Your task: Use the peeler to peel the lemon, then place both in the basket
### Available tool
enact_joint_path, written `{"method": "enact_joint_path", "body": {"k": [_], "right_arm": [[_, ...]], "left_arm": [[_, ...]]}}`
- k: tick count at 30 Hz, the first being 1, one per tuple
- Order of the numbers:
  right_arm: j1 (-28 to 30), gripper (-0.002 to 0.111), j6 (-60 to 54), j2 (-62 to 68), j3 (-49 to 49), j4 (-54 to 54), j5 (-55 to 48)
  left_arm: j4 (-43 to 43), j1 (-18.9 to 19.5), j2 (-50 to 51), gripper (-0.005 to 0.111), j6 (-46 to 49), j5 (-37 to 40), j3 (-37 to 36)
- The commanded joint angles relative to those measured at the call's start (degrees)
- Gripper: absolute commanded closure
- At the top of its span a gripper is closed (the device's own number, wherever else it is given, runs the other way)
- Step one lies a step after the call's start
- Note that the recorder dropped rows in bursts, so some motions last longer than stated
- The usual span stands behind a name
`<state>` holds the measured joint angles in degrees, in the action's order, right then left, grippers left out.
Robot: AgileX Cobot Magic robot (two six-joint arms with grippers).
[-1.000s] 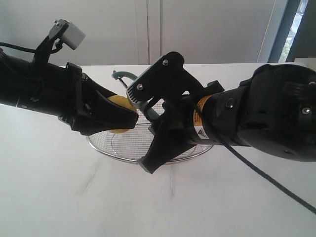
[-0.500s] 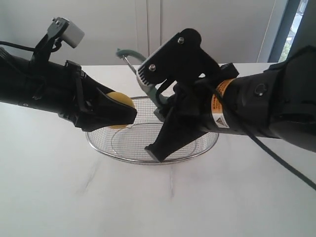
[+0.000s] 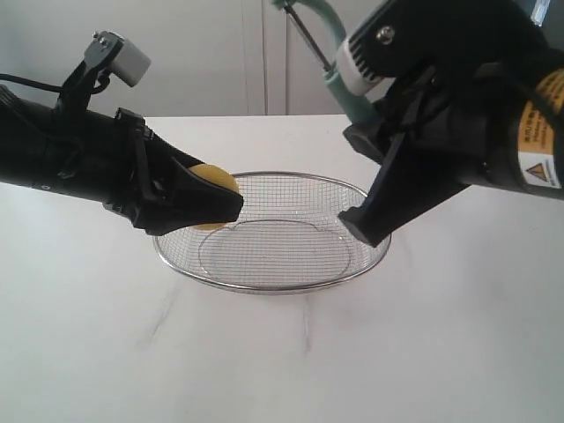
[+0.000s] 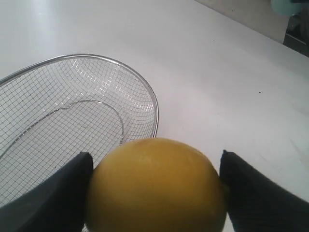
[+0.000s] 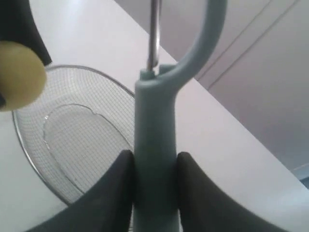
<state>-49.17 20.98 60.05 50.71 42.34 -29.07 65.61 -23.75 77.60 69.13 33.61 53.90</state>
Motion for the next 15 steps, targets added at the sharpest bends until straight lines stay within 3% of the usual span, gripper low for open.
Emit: {"method": "enact_joint_path", "body": {"k": [1, 8, 15], "right_arm": [[0.1, 0.108, 0.9, -0.5, -0.2, 4.1, -2.9], [4.0, 0.108, 1.2, 6.4, -1.6, 4.2, -1.0], [4.3, 0.108, 3.4, 15.7, -1.5, 4.2, 3.5]], "left_arm": [[1.2, 0.3, -0.3, 0.107, 0.1, 1.5, -0.2], [1.6, 0.3, -0.3, 0.107, 0.1, 2.5, -0.2], [2.2, 0.3, -0.3, 0.107, 0.1, 3.6, -0.2]]}}
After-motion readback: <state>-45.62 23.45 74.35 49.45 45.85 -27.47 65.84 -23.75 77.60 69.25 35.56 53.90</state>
